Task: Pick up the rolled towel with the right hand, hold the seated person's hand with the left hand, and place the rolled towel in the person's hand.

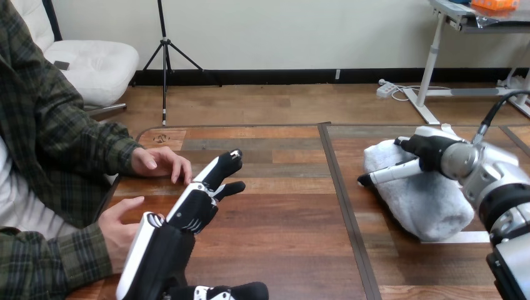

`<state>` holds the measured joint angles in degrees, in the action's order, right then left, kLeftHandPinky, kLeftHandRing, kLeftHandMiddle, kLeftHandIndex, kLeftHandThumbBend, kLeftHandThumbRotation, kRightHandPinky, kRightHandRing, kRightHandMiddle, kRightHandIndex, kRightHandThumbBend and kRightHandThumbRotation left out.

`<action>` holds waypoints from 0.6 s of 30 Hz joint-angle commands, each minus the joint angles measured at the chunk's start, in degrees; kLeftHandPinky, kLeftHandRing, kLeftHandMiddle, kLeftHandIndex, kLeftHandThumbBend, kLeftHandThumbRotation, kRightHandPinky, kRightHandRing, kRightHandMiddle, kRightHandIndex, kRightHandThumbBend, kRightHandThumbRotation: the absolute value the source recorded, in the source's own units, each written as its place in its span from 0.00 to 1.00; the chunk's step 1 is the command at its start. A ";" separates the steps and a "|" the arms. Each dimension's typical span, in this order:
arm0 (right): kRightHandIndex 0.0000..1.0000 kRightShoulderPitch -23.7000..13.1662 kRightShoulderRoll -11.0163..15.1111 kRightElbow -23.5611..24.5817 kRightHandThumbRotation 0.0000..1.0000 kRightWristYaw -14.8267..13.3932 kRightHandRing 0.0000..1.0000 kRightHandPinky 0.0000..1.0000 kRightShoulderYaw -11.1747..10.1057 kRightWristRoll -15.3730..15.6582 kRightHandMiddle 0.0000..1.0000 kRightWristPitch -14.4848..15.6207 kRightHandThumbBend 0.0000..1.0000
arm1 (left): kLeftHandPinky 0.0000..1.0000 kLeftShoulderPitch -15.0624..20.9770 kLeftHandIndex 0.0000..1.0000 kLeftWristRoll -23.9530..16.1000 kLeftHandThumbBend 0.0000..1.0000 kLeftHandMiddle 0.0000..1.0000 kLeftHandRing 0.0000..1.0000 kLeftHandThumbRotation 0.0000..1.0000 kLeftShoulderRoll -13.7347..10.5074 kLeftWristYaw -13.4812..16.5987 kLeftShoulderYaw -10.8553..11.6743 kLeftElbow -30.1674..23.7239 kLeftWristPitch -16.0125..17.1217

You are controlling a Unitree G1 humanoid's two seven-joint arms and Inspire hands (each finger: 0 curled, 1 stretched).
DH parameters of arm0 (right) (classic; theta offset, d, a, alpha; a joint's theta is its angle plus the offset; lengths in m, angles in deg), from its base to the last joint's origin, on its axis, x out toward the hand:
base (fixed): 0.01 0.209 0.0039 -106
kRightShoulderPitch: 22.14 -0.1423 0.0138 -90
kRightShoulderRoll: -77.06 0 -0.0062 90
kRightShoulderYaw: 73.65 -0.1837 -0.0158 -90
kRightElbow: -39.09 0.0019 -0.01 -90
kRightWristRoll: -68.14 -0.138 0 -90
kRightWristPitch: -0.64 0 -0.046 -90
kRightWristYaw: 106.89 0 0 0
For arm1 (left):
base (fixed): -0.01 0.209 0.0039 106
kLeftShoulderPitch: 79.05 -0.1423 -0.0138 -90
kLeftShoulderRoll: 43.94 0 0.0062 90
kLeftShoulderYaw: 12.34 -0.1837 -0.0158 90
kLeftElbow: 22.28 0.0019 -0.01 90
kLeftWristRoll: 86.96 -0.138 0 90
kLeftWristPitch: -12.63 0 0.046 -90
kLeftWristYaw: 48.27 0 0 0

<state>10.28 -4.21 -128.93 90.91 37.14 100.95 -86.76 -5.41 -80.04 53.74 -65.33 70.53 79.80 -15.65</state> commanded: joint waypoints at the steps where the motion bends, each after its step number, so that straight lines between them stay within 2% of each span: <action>1: 0.98 1.38 -2.13 -0.93 0.52 -0.21 0.95 0.80 -1.71 -1.75 0.99 -0.22 1.00 | 0.80 1.08 0.88 1.47 1.00 0.92 0.91 0.47 -0.48 0.21 0.31 -3.57 1.65; 5: 0.95 1.95 -2.56 -0.86 0.45 -0.13 0.93 0.78 -1.95 -2.15 0.98 -0.22 1.00 | 0.79 0.87 0.88 0.36 1.00 0.92 0.90 0.48 -0.37 0.75 1.27 -3.90 2.51; 8: 0.94 2.34 -2.86 -0.76 0.43 -0.11 0.91 0.75 -1.26 -1.61 0.97 -0.70 1.00 | 0.78 0.85 0.88 0.34 1.00 0.92 0.89 0.49 -0.53 0.85 1.51 -4.22 2.96; 11: 0.92 2.72 -3.45 -0.65 0.40 0.07 0.89 0.73 -2.15 -2.58 0.94 -0.26 1.00 | 0.78 0.72 0.88 0.73 1.00 0.92 0.89 0.50 -0.87 0.68 1.47 -4.68 3.06; 18: 0.86 3.68 -4.16 -0.14 0.30 0.83 0.81 0.64 -1.69 -2.63 0.87 -1.99 1.00 | 0.76 1.26 0.87 3.11 1.00 0.91 0.87 0.49 -1.29 0.19 0.70 -5.81 3.25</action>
<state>11.50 -4.58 -128.90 89.98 35.54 99.21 -87.20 -6.25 -78.76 53.15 -65.11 71.59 77.98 -13.79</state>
